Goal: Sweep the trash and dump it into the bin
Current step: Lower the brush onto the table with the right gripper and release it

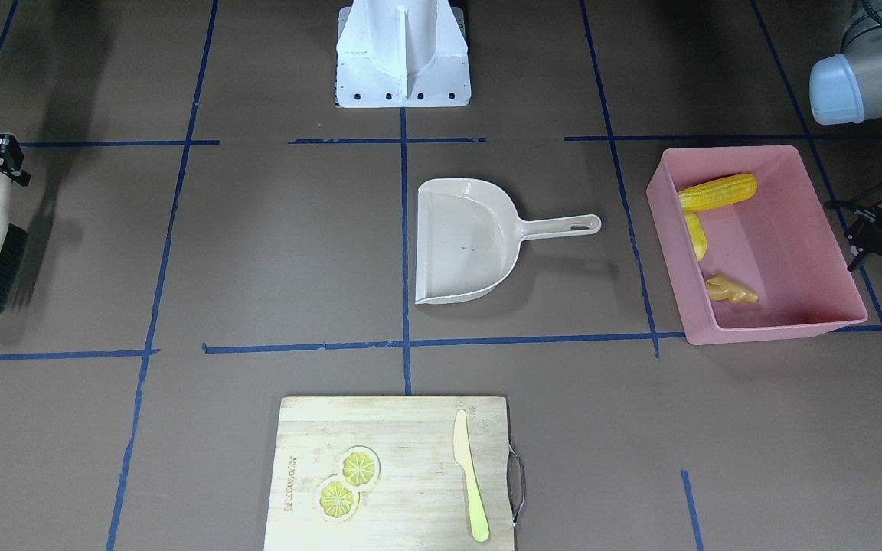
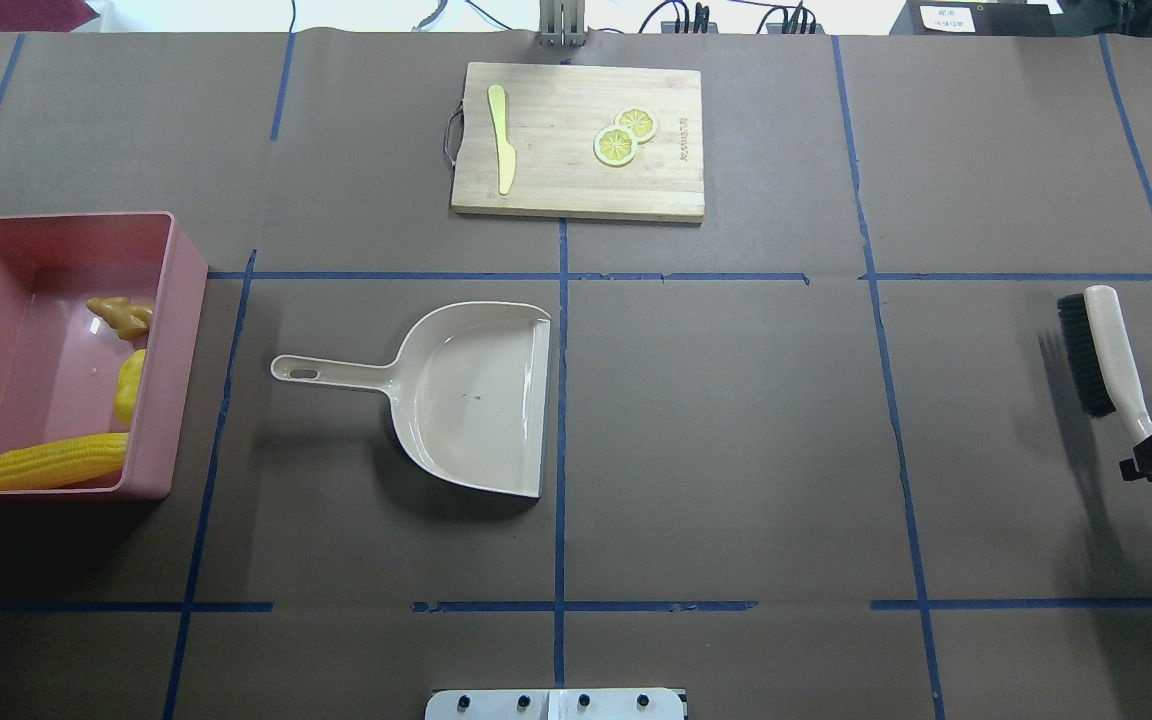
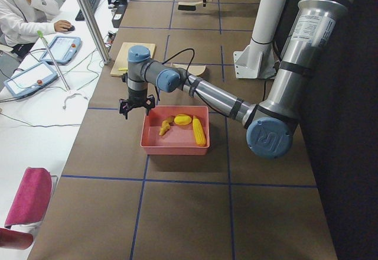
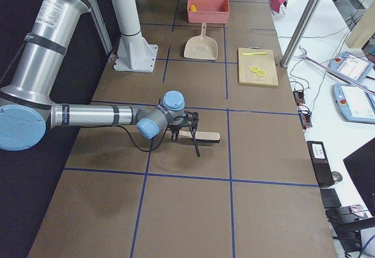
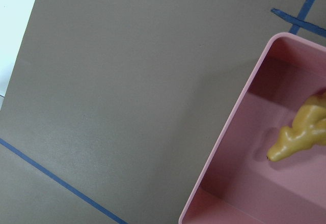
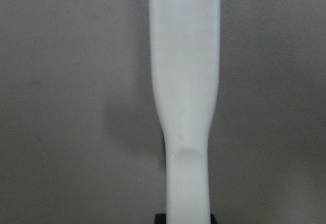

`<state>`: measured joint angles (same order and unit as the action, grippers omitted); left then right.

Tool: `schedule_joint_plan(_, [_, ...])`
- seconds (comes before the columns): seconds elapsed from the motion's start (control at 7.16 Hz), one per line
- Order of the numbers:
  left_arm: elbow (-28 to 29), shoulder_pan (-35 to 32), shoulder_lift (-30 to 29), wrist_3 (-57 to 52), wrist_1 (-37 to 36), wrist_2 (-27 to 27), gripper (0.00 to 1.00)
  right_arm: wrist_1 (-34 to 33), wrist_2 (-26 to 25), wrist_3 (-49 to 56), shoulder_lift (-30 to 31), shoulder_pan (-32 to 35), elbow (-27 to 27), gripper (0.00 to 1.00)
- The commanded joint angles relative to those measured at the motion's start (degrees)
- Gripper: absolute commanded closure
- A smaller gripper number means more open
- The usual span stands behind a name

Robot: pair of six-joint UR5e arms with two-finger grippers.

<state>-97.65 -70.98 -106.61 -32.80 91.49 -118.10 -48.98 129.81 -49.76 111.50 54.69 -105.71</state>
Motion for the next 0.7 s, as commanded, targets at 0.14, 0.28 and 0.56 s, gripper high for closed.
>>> schedule_joint_plan(0.14, [-0.3,-0.1,0.0,-0.2,0.1,-0.2,0.01,-0.1,-0.4,0.2,0.1,-1.4,0.5,0.93])
schedule_joint_plan(0.28, [-0.6,0.0,0.1,-0.2,0.1,-0.3,0.01,-0.1,-0.7,0.5,0.2,-2.6,0.7,0.92])
schedule_joint_plan(0.56, [-0.8,-0.1,0.1,-0.2,0.1,-0.2,0.01,-0.1,-0.8,0.8,0.2,-4.1,1.0,0.87])
